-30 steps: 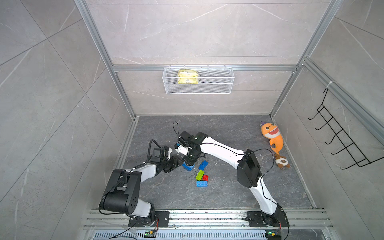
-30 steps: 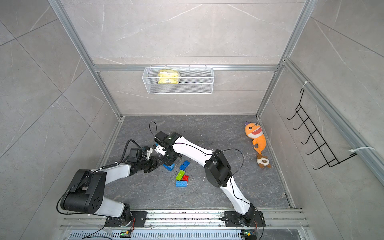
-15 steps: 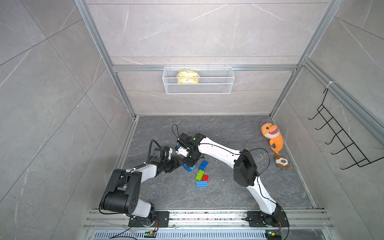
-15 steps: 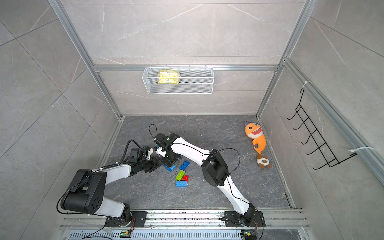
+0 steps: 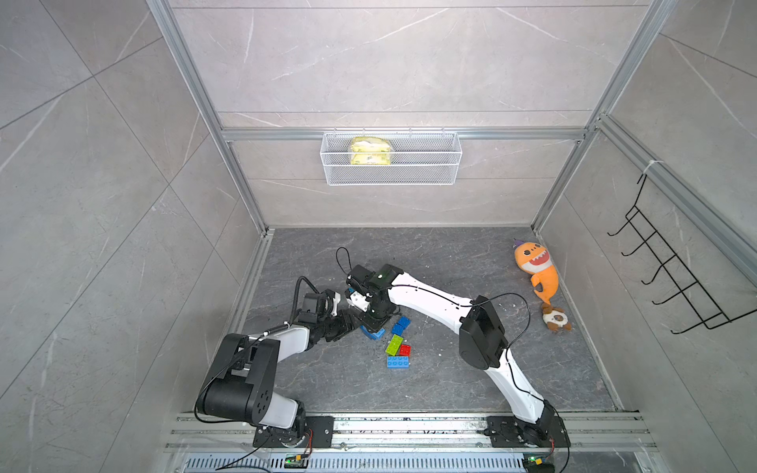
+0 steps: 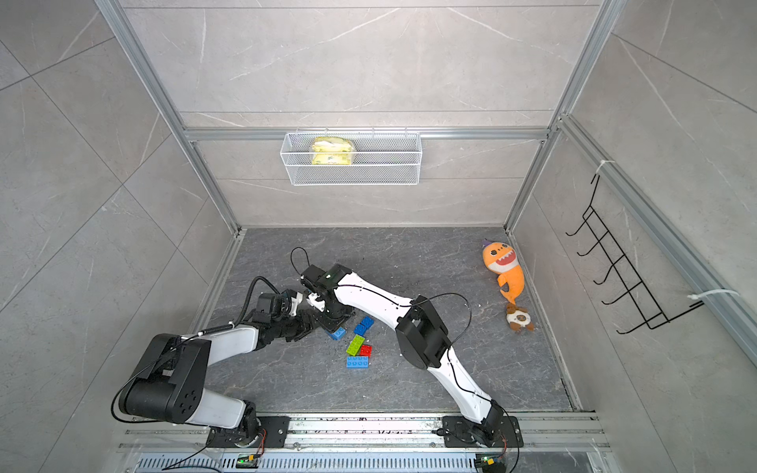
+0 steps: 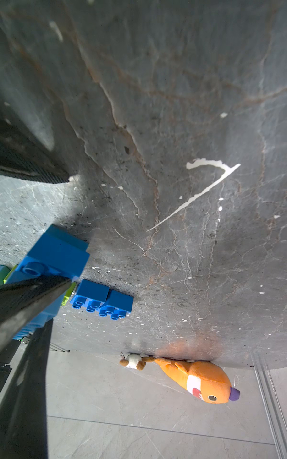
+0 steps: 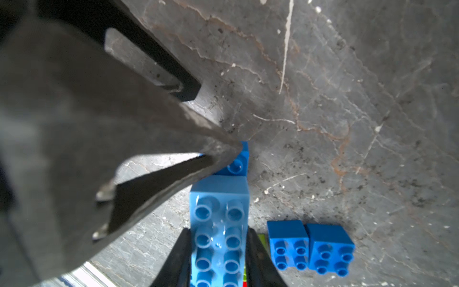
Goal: Assemble a heart with lego
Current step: Assemble the lego brick with the lego brick.
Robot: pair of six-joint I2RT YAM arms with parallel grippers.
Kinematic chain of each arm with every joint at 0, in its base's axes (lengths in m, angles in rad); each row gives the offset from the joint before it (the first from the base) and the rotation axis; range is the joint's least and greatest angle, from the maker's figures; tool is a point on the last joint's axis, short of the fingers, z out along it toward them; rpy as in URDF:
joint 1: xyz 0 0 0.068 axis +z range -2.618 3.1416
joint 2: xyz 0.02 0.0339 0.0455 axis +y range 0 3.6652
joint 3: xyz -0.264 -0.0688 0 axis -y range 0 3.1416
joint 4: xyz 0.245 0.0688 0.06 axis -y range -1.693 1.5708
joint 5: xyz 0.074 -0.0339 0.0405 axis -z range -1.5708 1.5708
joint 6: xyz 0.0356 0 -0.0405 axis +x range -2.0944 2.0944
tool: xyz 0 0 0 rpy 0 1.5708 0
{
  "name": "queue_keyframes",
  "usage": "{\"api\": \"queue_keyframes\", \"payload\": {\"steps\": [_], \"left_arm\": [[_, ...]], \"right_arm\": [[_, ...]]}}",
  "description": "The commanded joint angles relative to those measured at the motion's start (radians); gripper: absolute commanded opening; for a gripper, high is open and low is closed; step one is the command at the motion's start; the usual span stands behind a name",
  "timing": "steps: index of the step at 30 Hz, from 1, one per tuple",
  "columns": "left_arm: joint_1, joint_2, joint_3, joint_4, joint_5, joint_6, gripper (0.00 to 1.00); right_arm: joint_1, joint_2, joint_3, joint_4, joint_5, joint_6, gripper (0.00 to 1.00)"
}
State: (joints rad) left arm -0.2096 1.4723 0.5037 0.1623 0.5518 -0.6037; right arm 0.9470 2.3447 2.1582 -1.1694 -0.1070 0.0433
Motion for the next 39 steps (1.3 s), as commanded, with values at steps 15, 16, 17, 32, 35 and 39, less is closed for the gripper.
{"api": "queue_keyframes", "payload": {"steps": [15, 16, 17, 32, 35, 39], "left_arm": [[-0.005, -0.047, -0.029, -0.01, -0.012, -0.001, 0.63], [-0.005, -0.046, -0.029, -0.01, -0.013, 0.0, 0.63], [-0.005, -0.044, -0.026, -0.01, -0.013, -0.001, 0.63], [-0.005, -0.047, -0.028, -0.007, -0.013, 0.0, 0.62], [-0.005, -0.047, -0.03, -0.007, -0.012, 0.0, 0.62], [-0.004, -0.053, -0.034, -0.006, -0.015, 0.0, 0.62]], "right_arm": [[0.004, 0.01, -0.06, -0.012, 0.075, 0.14, 0.29], [0.004, 0.002, -0.07, -0.002, 0.071, 0.143, 0.29], [0.004, -0.006, -0.079, 0.007, 0.067, 0.15, 0.29], [-0.008, -0.055, -0.102, 0.037, 0.078, 0.175, 0.29], [-0.008, -0.03, -0.081, -0.002, 0.078, 0.151, 0.29], [-0.008, -0.018, -0.114, 0.0, 0.063, 0.137, 0.29]]}}
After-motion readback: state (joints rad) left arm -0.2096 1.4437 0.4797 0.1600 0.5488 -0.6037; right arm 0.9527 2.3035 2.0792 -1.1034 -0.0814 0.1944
